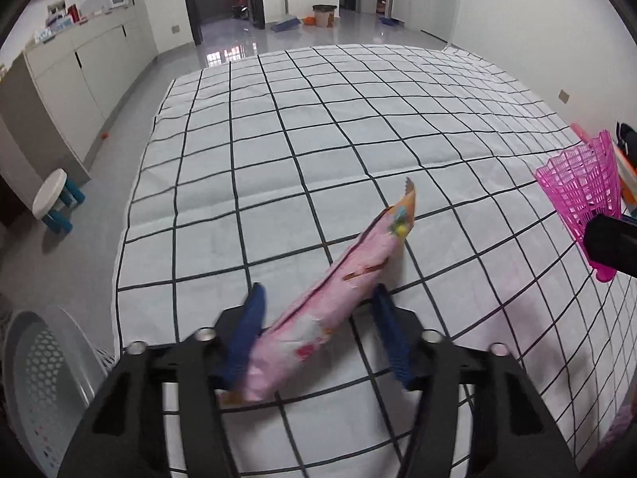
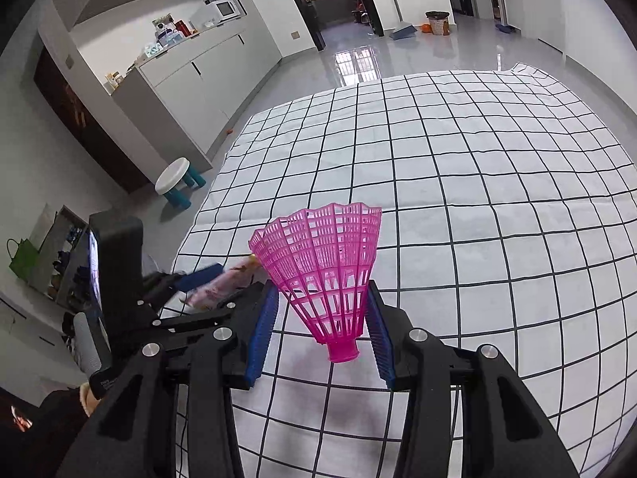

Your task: Collect trash

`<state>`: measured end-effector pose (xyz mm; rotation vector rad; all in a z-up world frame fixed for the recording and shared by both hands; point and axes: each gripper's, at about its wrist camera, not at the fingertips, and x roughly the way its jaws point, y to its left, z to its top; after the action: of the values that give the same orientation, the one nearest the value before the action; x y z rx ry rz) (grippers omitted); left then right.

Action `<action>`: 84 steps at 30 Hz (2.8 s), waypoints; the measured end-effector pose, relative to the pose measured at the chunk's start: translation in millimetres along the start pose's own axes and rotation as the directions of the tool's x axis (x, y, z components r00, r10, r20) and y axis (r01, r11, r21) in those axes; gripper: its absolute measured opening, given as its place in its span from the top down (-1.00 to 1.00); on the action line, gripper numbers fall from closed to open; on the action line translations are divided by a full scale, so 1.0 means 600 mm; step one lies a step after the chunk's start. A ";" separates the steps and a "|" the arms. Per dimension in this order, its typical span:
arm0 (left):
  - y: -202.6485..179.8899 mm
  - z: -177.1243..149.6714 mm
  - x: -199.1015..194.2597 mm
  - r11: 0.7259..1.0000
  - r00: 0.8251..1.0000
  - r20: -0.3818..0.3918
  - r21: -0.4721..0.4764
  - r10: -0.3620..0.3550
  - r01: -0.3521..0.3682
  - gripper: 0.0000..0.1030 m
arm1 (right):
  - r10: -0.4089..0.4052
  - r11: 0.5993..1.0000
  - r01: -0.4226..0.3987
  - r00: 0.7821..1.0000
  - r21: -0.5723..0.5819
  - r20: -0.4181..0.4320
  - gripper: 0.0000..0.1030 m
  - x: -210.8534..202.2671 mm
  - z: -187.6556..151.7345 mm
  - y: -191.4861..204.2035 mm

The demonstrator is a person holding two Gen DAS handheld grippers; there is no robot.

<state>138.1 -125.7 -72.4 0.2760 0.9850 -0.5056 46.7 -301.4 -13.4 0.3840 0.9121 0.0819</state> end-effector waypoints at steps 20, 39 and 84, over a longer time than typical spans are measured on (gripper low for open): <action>0.030 -0.081 -0.180 0.985 0.981 0.153 -0.144 0.120 -0.098 0.73 | 0.026 0.998 -0.026 1.000 -0.058 0.002 0.18 0.017 -0.007 0.092; 0.227 -0.216 -0.297 0.871 0.916 0.103 -0.365 0.388 -0.328 0.72 | 0.161 0.958 -0.172 0.985 -0.232 -0.063 0.17 0.081 -0.067 0.357; 0.321 -0.269 -0.288 0.759 0.879 0.011 -0.511 0.476 -0.404 -0.44 | 0.142 0.924 -0.183 0.980 -0.337 -0.141 -0.23 0.159 -0.099 0.454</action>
<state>44.8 158.3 -12.4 -0.0007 0.8399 0.1737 83.6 -9.2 -20.7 0.1236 0.9561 0.4177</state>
